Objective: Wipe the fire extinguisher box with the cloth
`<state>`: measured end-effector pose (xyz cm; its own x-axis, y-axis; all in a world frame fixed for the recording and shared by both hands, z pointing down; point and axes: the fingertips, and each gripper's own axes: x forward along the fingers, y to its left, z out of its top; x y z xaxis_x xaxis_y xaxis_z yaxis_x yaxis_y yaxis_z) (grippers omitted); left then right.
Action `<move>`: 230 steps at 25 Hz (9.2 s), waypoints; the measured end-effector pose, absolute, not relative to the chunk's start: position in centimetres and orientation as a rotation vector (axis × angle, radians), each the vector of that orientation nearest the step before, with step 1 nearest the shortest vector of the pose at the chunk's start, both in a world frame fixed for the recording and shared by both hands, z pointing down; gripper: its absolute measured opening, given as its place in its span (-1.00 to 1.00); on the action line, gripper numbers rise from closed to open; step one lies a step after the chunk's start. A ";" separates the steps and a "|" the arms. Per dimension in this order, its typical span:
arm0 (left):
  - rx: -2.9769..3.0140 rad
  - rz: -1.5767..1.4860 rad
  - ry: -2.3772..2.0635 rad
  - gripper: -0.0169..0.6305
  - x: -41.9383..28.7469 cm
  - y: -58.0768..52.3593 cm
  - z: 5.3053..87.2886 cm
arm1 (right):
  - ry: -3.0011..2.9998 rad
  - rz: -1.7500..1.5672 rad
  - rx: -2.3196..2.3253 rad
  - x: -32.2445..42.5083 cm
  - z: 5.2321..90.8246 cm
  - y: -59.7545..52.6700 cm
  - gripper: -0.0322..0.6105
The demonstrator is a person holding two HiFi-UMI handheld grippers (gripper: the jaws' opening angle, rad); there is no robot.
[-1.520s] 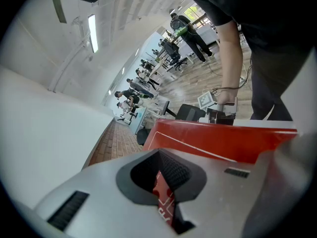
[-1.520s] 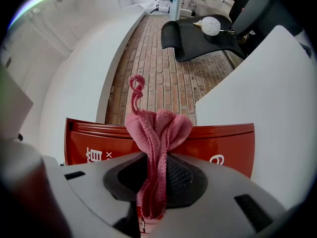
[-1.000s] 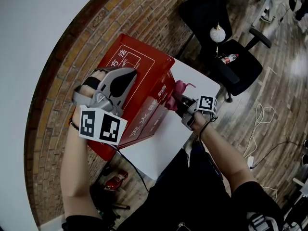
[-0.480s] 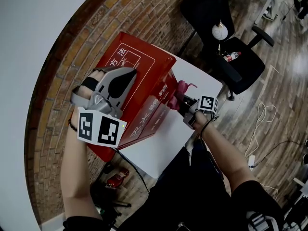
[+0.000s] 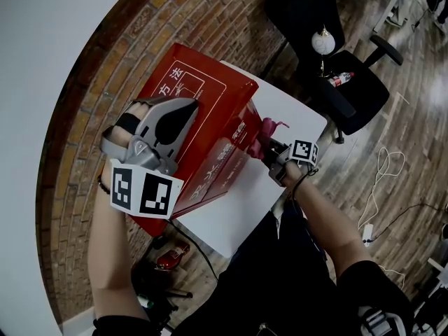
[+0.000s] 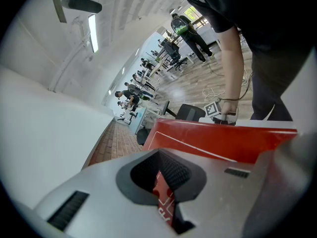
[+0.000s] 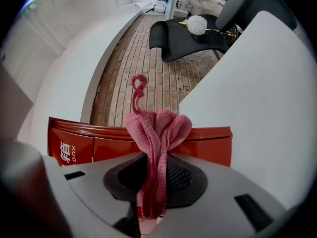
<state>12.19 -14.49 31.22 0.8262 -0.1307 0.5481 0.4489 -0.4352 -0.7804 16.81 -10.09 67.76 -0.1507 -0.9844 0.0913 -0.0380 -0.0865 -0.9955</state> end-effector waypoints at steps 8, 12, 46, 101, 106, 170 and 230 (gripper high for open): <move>-1.916 -0.666 -0.238 -0.85 12.2 -14.4 31.2 | 1.273 -1.405 -1.236 16.8 70.1 -10.1 -0.58; -1.917 -0.666 -0.238 -0.85 12.2 -14.4 31.2 | 1.257 -1.421 -1.247 16.9 71.4 -10.0 -0.58; -1.917 -0.670 -0.234 -0.85 12.2 -14.6 31.2 | 1.143 -1.581 -1.407 17.4 82.7 -9.9 -0.59; -1.920 -0.674 -0.231 -0.85 12.2 -14.6 31.2 | 1.094 -1.629 -1.381 10.2 84.4 -9.1 -0.59; -1.920 -0.675 -0.231 -0.85 12.2 -14.6 31.2 | 1.097 -1.646 -1.374 9.4 84.4 -9.0 -0.59; -1.922 -0.671 -0.234 -0.85 12.2 -14.5 31.3 | 1.220 -1.397 -1.212 9.4 68.2 -9.2 -0.58; -1.918 -0.665 -0.233 -0.85 12.3 -14.6 31.2 | 1.430 -1.160 -1.059 9.2 51.2 -9.3 -0.58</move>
<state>12.28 -14.58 31.24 0.8271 -0.1337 0.5460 0.4457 -0.4358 -0.7820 9.24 -9.31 51.24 -0.1466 -0.9765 -0.1580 -0.0475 0.1665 -0.9849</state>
